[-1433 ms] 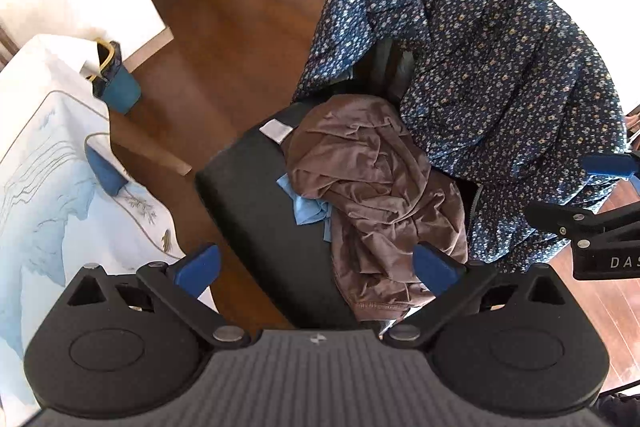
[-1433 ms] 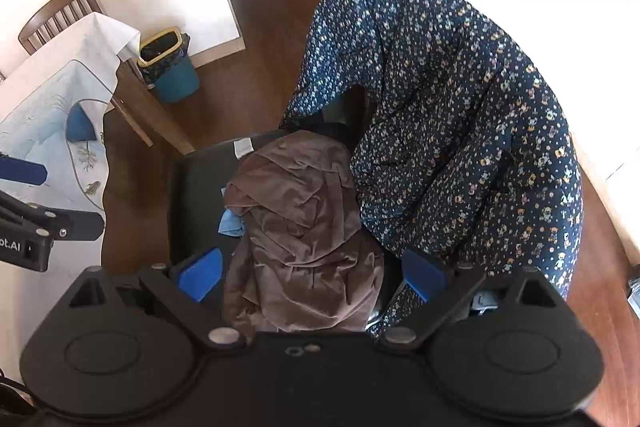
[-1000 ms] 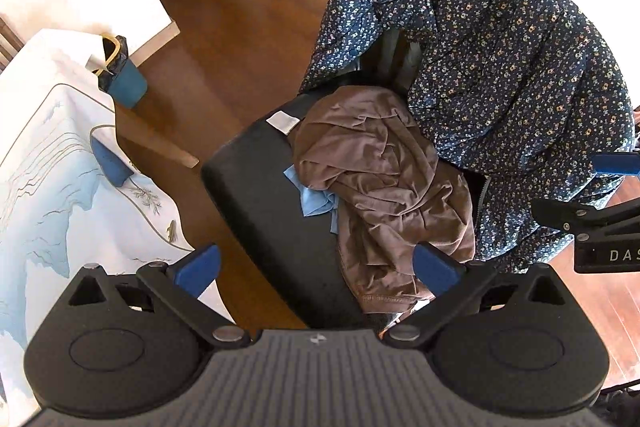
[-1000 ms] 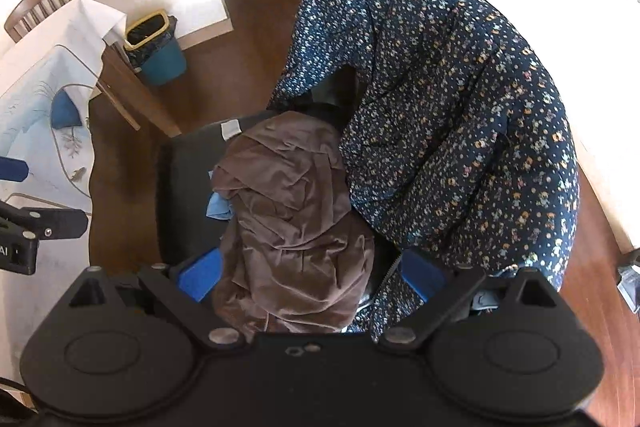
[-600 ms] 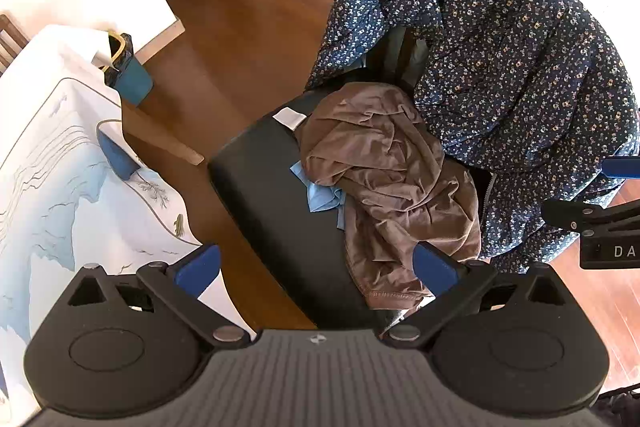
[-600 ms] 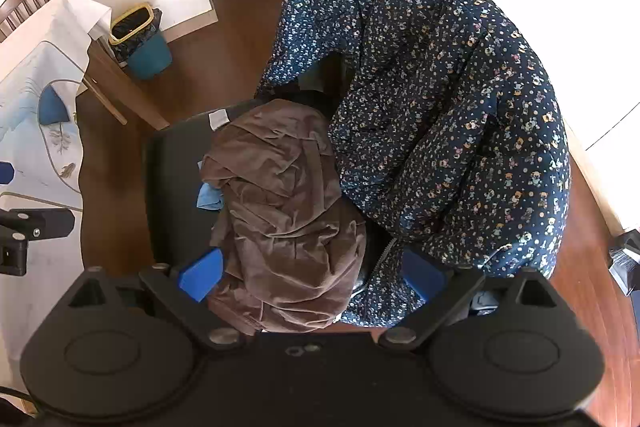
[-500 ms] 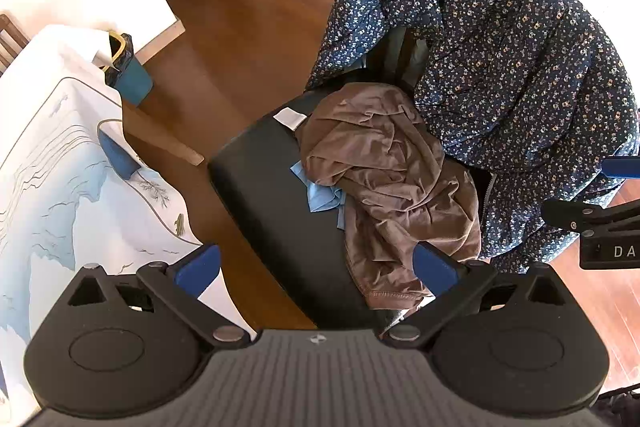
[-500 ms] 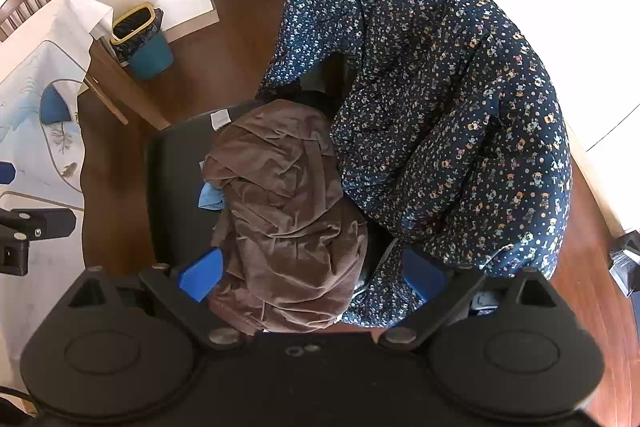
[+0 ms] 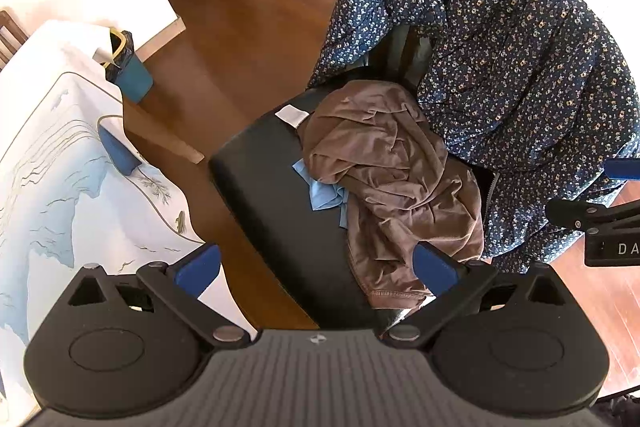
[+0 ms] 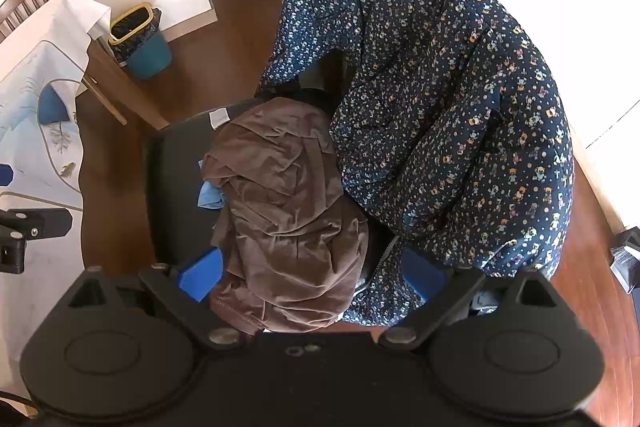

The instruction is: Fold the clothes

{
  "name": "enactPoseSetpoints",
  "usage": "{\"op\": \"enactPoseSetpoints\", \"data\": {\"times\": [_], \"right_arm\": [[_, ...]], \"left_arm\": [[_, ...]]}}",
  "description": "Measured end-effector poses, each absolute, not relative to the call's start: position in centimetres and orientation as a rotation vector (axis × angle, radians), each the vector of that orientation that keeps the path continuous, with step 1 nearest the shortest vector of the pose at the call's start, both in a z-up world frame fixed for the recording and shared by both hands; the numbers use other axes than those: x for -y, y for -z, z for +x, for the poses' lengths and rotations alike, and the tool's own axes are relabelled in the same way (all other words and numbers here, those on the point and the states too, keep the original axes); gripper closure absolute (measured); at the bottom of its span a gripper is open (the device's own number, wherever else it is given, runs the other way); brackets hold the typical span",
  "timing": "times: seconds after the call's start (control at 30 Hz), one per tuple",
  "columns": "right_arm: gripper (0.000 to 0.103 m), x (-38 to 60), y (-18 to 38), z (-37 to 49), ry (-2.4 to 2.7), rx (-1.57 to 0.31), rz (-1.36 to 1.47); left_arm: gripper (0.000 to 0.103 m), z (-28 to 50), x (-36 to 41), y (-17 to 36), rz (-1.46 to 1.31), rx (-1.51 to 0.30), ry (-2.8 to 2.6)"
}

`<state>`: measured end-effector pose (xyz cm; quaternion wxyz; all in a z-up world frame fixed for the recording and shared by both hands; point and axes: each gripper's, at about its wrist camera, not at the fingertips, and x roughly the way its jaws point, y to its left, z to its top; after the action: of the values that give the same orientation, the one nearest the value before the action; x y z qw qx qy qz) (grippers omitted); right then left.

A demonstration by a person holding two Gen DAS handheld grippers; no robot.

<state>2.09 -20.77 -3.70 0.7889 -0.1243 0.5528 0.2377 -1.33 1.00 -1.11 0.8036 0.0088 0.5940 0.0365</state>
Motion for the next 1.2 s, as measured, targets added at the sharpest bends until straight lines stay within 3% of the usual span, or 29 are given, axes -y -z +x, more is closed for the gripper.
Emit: {"op": "enactPoseSetpoints", "data": {"times": [0.87, 1.0, 1.2], "right_arm": [[0.0, 19.6, 5.4, 2.2, -0.6, -1.156, -0.281], [0.0, 18.9, 8.4, 2.3, -0.696, -1.11, -0.337], [0.0, 17.6, 15.4, 3.7, -0.748, -1.158, -0.332]], "left_arm": [[0.0, 1.4, -1.6, 3.5, 0.025, -1.278, -0.043], [0.0, 5.4, -1.2, 6.5, 0.051, -1.237, -0.018], [0.0, 11.6, 0.5, 15.5, 0.125, -1.275, 0.016]]}}
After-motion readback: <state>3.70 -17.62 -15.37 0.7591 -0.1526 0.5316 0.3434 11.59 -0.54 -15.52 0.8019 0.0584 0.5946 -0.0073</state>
